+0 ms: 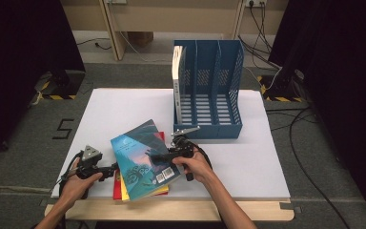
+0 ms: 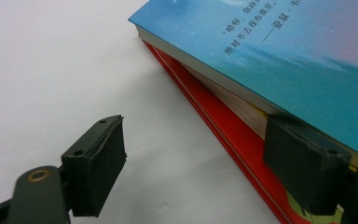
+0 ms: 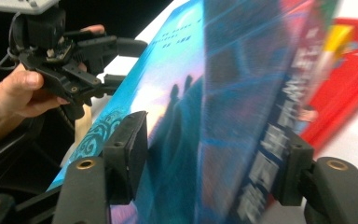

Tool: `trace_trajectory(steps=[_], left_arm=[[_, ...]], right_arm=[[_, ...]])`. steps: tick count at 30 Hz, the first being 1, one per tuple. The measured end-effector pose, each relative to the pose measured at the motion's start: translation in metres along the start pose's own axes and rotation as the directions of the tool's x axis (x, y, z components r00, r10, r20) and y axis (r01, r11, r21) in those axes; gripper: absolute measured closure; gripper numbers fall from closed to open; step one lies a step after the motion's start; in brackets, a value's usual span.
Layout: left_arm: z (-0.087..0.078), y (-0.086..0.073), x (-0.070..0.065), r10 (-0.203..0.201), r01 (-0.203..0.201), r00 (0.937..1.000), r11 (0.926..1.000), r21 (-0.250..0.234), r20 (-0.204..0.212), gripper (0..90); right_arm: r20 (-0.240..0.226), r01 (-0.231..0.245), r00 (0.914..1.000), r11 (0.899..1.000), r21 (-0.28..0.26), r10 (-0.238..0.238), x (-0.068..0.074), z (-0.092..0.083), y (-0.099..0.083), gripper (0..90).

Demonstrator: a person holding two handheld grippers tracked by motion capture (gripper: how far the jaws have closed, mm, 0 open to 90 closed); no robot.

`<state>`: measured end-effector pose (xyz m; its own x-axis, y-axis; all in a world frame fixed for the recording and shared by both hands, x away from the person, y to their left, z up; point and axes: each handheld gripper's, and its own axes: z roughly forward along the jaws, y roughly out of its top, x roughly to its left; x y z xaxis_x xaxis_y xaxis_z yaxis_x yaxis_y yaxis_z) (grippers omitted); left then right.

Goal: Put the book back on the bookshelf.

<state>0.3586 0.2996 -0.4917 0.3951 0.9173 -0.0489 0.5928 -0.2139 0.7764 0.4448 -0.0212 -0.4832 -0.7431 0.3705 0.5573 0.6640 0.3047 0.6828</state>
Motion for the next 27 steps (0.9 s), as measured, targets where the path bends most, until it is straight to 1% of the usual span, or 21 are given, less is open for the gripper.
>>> trace_trajectory(steps=[1, 2, 3, 5, 8, 9, 10, 11, 12, 13, 14, 15, 17, 20, 22, 24, 25, 26, 27], left_arm=[[0.000, 0.000, -0.001, 0.005, -0.006, 1.0000, 1.0000, -0.001, -0.006, 22.5], [-0.001, 0.000, -0.001, 0.017, -0.017, 0.9998, 0.9999, -0.001, -0.014, 23.3], [-0.001, 0.000, -0.001, 0.012, -0.012, 0.9999, 0.9999, -0.003, -0.012, 24.4], [-0.001, 0.000, 0.000, 0.009, -0.009, 0.9999, 1.0000, -0.003, -0.011, 25.5], [-0.001, 0.000, 0.000, 0.009, -0.009, 0.9999, 1.0000, -0.004, -0.007, 25.4], [-0.001, 0.000, 0.001, 0.008, -0.008, 1.0000, 1.0000, -0.004, -0.004, 25.4], [-0.001, 0.000, 0.001, 0.010, -0.010, 0.9999, 0.9999, -0.002, -0.004, 25.3], [-0.001, 0.000, 0.002, 0.006, -0.006, 1.0000, 1.0000, 0.000, -0.001, 24.8], [-0.001, 0.000, 0.003, 0.002, -0.002, 1.0000, 1.0000, 0.001, 0.001, 23.0], [0.000, 0.000, 0.004, 0.005, -0.005, 1.0000, 1.0000, 0.008, 0.007, 21.1], [0.000, -0.001, 0.004, 0.005, -0.005, 0.9999, 0.9999, 0.013, 0.013, 17.6], [0.000, -0.001, 0.004, 0.011, -0.011, 0.9998, 0.9998, 0.015, 0.015, 17.0], [0.000, -0.001, 0.004, 0.009, -0.009, 0.9998, 0.9999, 0.012, 0.017, 17.1], [-0.004, -0.001, 0.008, -0.025, 0.025, 0.9994, 0.9996, -0.015, 0.023, 16.9], [-0.006, 0.000, 0.013, -0.058, 0.059, 0.9979, 0.9980, -0.024, 0.030, 16.4], [-0.006, -0.001, 0.019, -0.068, 0.068, 0.9975, 0.9975, -0.020, 0.022, 16.3], [-0.006, -0.002, 0.021, -0.073, 0.073, 0.9972, 0.9972, -0.017, 0.015, 16.3], [-0.006, -0.003, 0.024, -0.078, 0.078, 0.9969, 0.9969, -0.013, 0.009, 16.2], [-0.006, -0.003, 0.026, -0.083, 0.084, 0.9965, 0.9964, -0.013, 0.007, 16.2]], right_arm=[[-0.018, 0.006, 0.9998, 1.000, 0.011, -0.006, 0.001, 0.006, 0.001, 40.5], [-0.006, 0.013, 0.9999, 1.000, 0.023, -0.013, 0.004, 0.009, 0.003, 43.0], [0.013, 0.005, 0.9999, 0.999, 0.035, -0.005, 0.006, 0.010, 0.006, 44.0], [0.029, 0.026, 0.9992, 0.999, 0.036, -0.027, 0.008, 0.010, 0.010, 45.3], [0.054, 0.021, 0.9983, 0.999, 0.043, -0.024, 0.009, 0.009, 0.010, 48.4], [0.057, 0.031, 0.9978, 0.999, 0.033, -0.033, 0.009, 0.009, 0.009, 50.5], [0.070, 0.038, 0.9968, 0.999, 0.007, -0.038, 0.009, 0.009, 0.009, 54.1], [0.075, 0.033, 0.9967, 0.999, -0.013, -0.032, 0.010, 0.008, 0.009, 57.0], [0.083, 0.043, 0.9958, 0.998, -0.044, -0.040, 0.012, 0.006, 0.009, 59.5], [0.088, 0.059, 0.9946, 0.997, -0.053, -0.055, 0.013, 0.004, 0.010, 60.6], [0.100, 0.096, 0.9910, 0.994, -0.057, -0.090, 0.015, 0.003, 0.011, 61.1], [0.111, 0.122, 0.9871, 0.991, -0.057, -0.116, 0.019, 0.002, 0.011, 61.7], [0.126, 0.158, 0.9807, 0.985, -0.064, -0.149, 0.026, 0.001, 0.012, 63.1], [0.144, 0.179, 0.9756, 0.981, -0.082, -0.166, 0.033, -0.004, 0.012, 64.0], [0.149, 0.182, 0.9749, 0.978, -0.102, -0.165, 0.035, -0.007, 0.010, 64.4], [0.170, 0.189, 0.9712, 0.974, -0.126, -0.167, 0.038, -0.010, 0.007, 64.5], [0.191, 0.205, 0.9660, 0.967, -0.150, -0.175, 0.040, -0.011, 0.006, 64.6], [0.202, 0.220, 0.9618, 0.961, -0.170, -0.185, 0.041, -0.014, 0.005, 64.7], [0.208, 0.226, 0.9604, 0.955, -0.193, -0.185, 0.042, -0.016, 0.005, 64.8]])
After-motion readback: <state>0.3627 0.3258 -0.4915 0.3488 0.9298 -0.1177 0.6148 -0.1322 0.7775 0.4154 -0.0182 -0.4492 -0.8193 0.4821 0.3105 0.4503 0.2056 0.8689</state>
